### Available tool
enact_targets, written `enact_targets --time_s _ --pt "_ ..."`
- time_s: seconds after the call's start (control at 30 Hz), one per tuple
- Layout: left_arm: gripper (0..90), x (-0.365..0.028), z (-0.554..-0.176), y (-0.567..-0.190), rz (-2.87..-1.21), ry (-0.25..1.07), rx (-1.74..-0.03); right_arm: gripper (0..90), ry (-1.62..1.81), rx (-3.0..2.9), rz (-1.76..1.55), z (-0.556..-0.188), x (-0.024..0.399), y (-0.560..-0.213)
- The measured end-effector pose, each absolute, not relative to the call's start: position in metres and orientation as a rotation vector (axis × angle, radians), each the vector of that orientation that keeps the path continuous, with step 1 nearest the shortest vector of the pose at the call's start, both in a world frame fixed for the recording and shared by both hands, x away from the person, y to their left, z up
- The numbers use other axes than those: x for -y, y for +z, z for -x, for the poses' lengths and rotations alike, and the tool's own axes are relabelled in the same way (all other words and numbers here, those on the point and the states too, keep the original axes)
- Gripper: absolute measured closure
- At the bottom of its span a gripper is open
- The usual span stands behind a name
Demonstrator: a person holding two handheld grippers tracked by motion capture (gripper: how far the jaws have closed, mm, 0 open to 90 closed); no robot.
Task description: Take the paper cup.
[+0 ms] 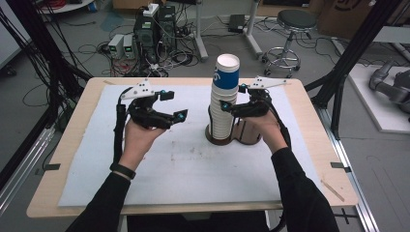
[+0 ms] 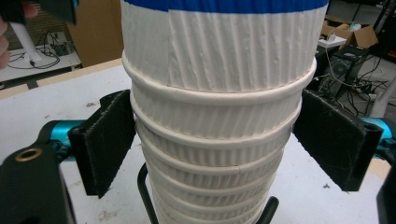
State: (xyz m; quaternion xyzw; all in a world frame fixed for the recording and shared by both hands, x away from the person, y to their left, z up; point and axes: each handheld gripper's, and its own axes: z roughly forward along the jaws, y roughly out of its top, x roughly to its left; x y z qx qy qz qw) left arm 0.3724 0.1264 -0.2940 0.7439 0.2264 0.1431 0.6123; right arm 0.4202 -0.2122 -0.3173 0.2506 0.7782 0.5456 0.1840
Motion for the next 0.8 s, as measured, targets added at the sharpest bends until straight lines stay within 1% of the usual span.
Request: enact_targets --time_s 0.1,0.33,0.57,0.63,0.67,0.73,0.8 --pt "13.3 -0.12 -0.377 -0.286 -1.711 0.33 -0.516 13.9 1.537 -2.192 -0.704 -0.42 0.212 -0.317" --pt "13.3 -0.09 -0.397 -0.252 -1.707 0.327 -0.478 14.0 1.537 -2.193 -0.706 -0.419 0.212 -0.317" --pt "13.6 -0.069 -0.413 -0.234 -1.694 0.3 -0.475 14.0 1.53 -2.191 -0.7 -0.419 0.213 -0.317" --pt "16.4 -0.062 -0.418 -0.229 -1.681 0.284 -0.481 14.0 1.53 -2.192 -0.7 -0.419 0.213 -0.316" --pt "16.4 -0.058 -0.42 -0.227 -1.68 0.274 -0.483 14.0 1.53 -2.192 -0.7 -0.419 0.213 -0.316" --pt "21.4 -0.051 -0.424 -0.222 -1.672 0.272 -0.479 14.0 1.527 -2.194 -0.696 -0.419 0.214 -0.316" --pt "21.4 -0.044 -0.428 -0.22 -1.666 0.258 -0.477 14.0 1.529 -2.194 -0.697 -0.419 0.214 -0.316"
